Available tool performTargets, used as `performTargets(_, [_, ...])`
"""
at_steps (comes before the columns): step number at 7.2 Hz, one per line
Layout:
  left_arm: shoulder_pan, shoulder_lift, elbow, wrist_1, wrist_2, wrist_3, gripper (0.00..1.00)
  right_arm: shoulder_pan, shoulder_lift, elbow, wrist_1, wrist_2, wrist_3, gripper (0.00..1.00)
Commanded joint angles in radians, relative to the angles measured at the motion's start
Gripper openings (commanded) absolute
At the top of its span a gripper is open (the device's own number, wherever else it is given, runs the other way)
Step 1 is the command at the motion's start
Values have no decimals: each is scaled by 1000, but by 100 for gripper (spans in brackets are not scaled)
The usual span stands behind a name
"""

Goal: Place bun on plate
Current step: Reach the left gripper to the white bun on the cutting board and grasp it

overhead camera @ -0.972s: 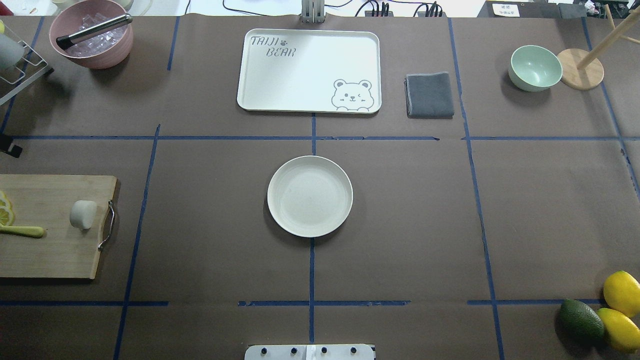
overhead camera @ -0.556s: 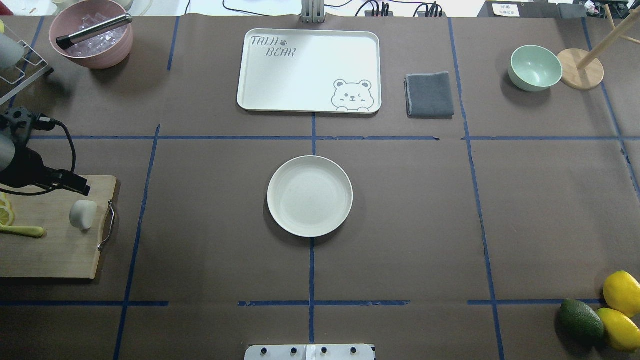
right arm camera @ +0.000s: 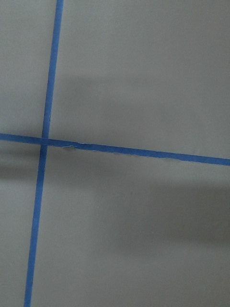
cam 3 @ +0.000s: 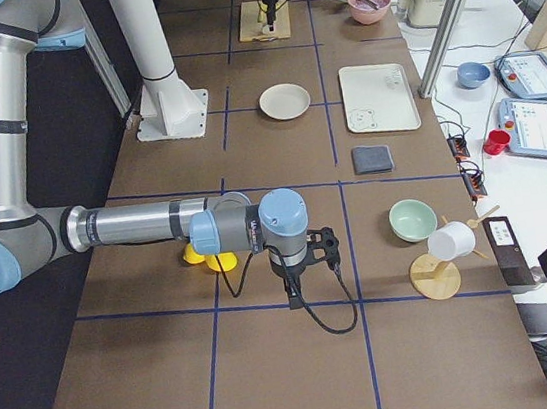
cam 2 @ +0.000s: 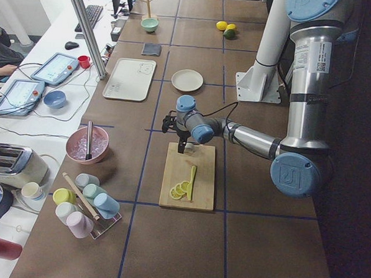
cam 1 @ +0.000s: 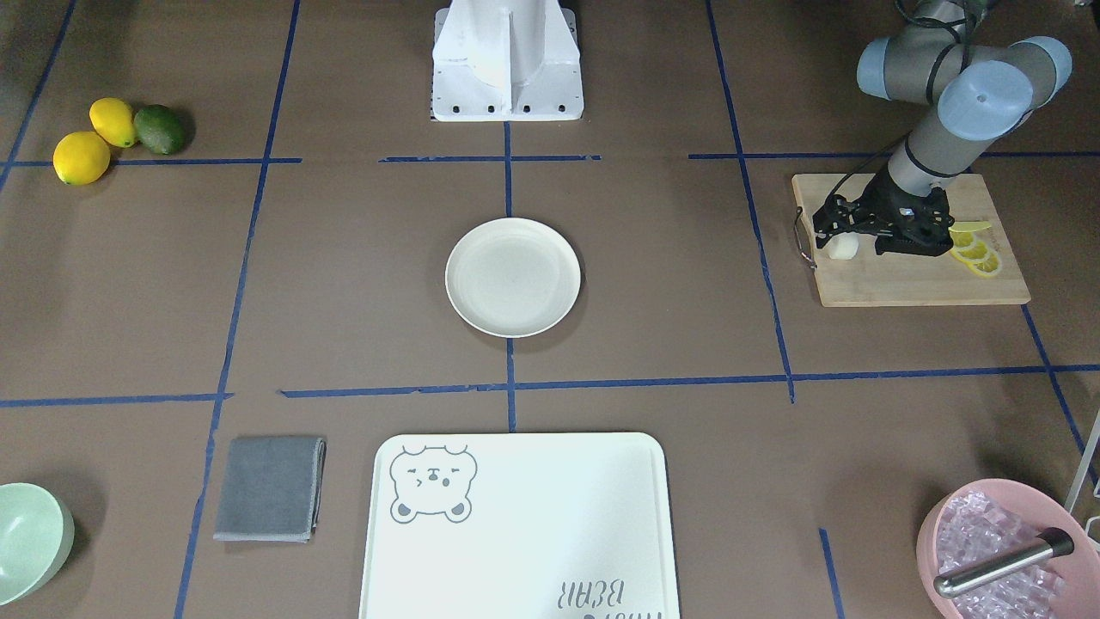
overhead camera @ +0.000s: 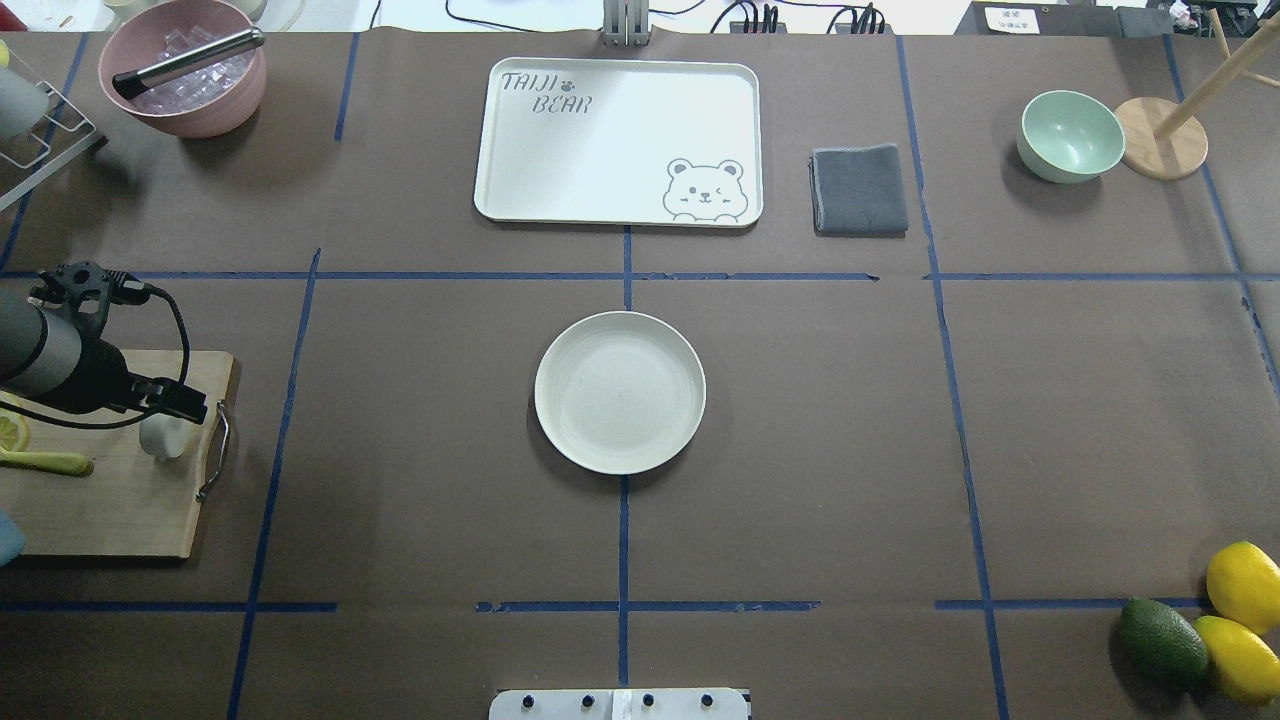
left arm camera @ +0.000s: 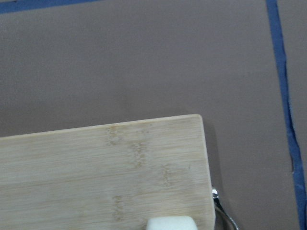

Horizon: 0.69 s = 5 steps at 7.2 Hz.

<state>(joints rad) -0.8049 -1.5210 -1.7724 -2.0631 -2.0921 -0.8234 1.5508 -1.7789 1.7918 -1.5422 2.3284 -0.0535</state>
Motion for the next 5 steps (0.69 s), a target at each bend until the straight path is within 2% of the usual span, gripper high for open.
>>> performTargets(1, [7,4,2,4,1,1,55,0,-2,0,1,-1,0,100])
performTargets(4, [33,2,1,4,1,-8,47,0,-2,0,-1,-3,0,100])
performTargets(5, [33,2,-13,6,0,-8,31,0,-2,0,1,-1,0,100])
